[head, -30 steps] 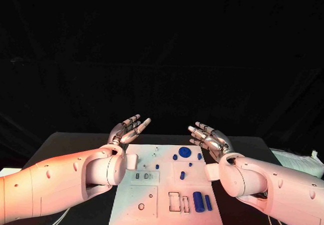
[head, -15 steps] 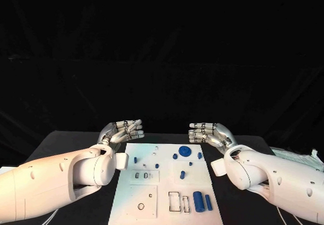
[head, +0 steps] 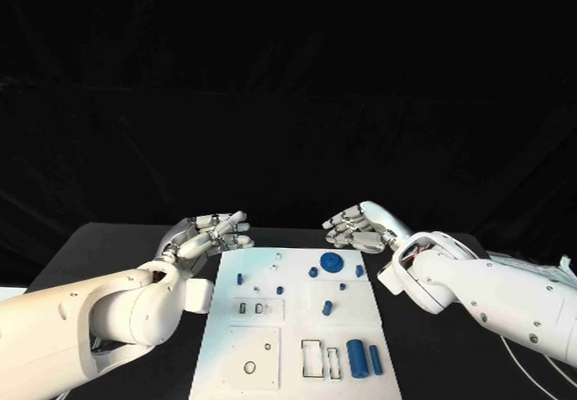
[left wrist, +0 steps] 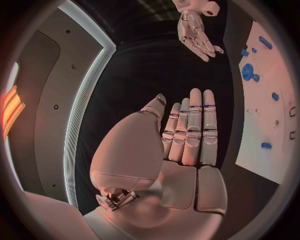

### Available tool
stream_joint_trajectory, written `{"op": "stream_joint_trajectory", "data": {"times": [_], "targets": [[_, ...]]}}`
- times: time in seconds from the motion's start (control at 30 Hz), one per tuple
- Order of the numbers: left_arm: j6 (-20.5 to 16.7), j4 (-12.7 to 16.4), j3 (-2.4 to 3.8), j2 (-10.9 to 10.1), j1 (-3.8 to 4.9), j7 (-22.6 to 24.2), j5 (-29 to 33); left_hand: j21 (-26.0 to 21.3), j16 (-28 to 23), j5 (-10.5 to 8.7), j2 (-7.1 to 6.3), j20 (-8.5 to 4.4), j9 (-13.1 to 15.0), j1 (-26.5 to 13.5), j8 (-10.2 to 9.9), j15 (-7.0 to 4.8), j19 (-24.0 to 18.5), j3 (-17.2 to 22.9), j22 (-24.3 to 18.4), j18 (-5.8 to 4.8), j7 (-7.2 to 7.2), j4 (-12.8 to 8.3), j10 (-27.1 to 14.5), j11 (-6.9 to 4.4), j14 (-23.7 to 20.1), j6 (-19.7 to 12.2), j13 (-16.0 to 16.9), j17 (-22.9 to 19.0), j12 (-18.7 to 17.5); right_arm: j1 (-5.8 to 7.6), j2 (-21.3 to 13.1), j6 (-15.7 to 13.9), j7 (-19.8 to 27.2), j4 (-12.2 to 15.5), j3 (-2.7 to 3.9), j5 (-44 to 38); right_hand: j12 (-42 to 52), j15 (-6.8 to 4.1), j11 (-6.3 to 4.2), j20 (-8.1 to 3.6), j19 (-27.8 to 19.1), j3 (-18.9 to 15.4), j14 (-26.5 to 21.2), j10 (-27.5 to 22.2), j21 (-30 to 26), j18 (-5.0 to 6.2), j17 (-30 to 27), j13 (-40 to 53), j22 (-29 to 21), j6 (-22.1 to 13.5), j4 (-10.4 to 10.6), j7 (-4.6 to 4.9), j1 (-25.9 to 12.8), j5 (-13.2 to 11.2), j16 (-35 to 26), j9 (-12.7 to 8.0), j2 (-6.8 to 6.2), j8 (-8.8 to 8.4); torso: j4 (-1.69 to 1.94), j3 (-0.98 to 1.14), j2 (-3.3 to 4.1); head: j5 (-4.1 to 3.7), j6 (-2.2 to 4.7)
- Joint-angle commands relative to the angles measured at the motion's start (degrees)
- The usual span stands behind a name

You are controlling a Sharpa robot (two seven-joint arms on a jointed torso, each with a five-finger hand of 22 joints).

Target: Assemble the parts on the task board

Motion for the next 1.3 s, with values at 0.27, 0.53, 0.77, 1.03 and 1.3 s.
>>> {"op": "stream_joint_trajectory", "data": {"times": [0.27, 0.53, 0.77, 1.03, 1.3], "targets": [[4.2, 5.3, 0.86, -2.2, 0.72, -0.1, 0.1, -0.4, -1.1, 0.0, 0.05, 0.18, -0.1, -1.1, -1.2, 0.47, -0.1, -0.1, -0.6, 0.61, 0.26, -0.3, 0.1, 0.48, -0.4, 0.3, -0.2, 0.5, -1.6, 1.98, 1.2, 10.5, -14.5, 0.3, 0.16, -34.2, -1.0, -4.01, -2.8, -4.31, 10.0, -0.3, 13.5, 4.0, 13.3, 1.1, 6.2, 0.1, 7.2, 3.9, 1.1, -2.74, -2.4, -3.4, 5.4, 0.3, -3.68, -1.16, 1.77, -0.69, 4.02, -2.28, 0.25], [4.3, 7.1, 1.24, -2.9, 1.25, -0.1, 0.3, -0.7, -1.7, 0.0, 0.03, 0.34, -0.1, -1.2, -1.6, 0.65, -0.3, -0.1, -0.8, 0.59, 0.43, -0.5, -0.1, 0.66, -0.7, 0.1, -0.2, 0.7, -2.1, 2.57, 1.7, 13.3, -17.1, 0.8, 0.19, -40.4, -1.1, -5.1, -3.09, -5.47, 15.2, 3.2, 13.7, 4.4, 32.9, -0.82, 17.6, 0.1, 26.1, 4.4, 2.3, -3.29, -3.2, -3.3, 24.0, 0.4, -4.93, -1.41, 2.44, -0.8, 5.4, -2.72, 0.36], [4.2, 7.4, 1.29, -3.1, 1.4, -0.2, 0.3, -0.9, -2.0, 0.0, -0.02, 0.44, -0.1, -1.3, -1.8, 0.76, -0.5, -0.1, -1.0, 0.59, 0.53, -0.6, -0.2, 0.76, -0.9, 0.1, -0.1, 0.8, -2.4, 2.79, 2.0, 14.7, -18.1, 1.2, 0.22, -42.8, -1.0, -4.63, -3.2, -5.08, 18.5, 6.3, 13.5, 2.9, 50.2, -3.45, 35.1, 0.1, 47.5, 4.3, 4.4, -3.08, -3.9, -3.7, 43.7, 0.5, -6.52, -1.35, 2.68, -0.7, 6.11, -2.95, 0.41], [4.1, 7.4, 1.3, -3.0, 1.42, -0.3, 0.3, -0.9, -2.1, -0.01, -0.02, 0.47, -0.1, -1.3, -1.9, 0.79, -0.5, -0.2, -1.0, 0.59, 0.57, -0.6, -0.3, 0.8, -0.9, 0.0, -0.1, 0.8, -2.5, 3.03, 2.1, 15.5, -18.6, 1.2, 0.26, -43.9, -1.1, -4.61, -2.99, -4.57, 19.4, 8.1, 13.2, 2.5, 56.1, -4.38, 43.5, 0.1, 55.0, 4.4, 6.1, -3.13, -3.6, -3.9, 52.2, 0.7, -7.76, -1.35, 2.77, -0.63, 6.45, -2.98, 0.52], [3.9, 7.6, 1.3, -3.1, 1.42, -0.5, 0.3, -1.0, -2.2, -0.01, -0.02, 0.5, -0.1, -1.4, -2.0, 0.82, -0.5, -0.2, -1.1, 0.6, 0.62, -0.6, -0.3, 0.85, -0.9, 0.0, -0.1, 0.9, -2.6, 3.09, 2.5, 15.9, -18.8, 0.8, 0.27, -44.4, -1.1, -4.47, -2.96, -4.43, 19.5, 8.7, 13.0, 2.2, 57.4, -4.58, 45.6, 0.1, 56.7, 4.4, 6.9, -3.05, -3.4, -4.2, 54.3, 0.7, -7.98, -1.35, 2.94, -0.66, 6.78, -2.91, 0.47]]}}
